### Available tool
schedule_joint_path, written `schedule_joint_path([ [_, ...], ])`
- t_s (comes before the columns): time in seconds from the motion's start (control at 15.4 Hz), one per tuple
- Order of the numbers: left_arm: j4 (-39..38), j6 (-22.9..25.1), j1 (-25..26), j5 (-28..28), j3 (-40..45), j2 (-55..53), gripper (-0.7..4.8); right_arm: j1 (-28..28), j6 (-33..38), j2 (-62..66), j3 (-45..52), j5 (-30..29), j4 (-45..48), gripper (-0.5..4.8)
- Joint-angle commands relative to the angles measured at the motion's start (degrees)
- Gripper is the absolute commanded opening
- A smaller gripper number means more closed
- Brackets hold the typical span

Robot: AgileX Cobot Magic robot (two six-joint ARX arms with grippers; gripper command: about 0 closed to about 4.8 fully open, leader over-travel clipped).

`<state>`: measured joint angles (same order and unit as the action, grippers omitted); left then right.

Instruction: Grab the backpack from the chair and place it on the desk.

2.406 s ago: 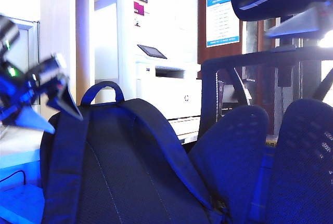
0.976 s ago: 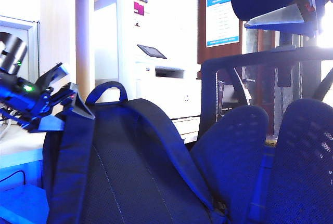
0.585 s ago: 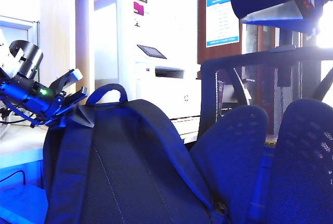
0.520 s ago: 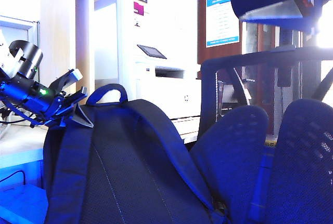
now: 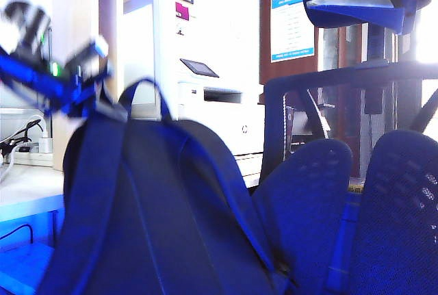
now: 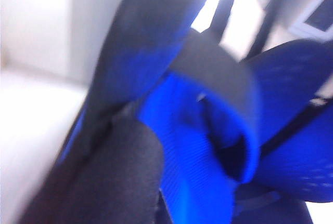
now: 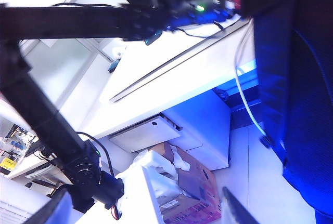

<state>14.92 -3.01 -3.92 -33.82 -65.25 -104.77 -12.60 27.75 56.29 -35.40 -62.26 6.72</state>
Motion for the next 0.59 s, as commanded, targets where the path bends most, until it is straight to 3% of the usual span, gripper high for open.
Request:
schedule_joint_path([
  [0.07,4.44,1.05,0.37,0.83,-0.68,9.14,-0.05,0.02,0.17,-0.2,-0.46,-0.44,1.36,3.67],
  [0.59,3.04,1.05,0.42,4.72,-0.68,29.35,-0.05,0.0,1.22,-0.39,-0.46,-0.26,6.93,3.64],
])
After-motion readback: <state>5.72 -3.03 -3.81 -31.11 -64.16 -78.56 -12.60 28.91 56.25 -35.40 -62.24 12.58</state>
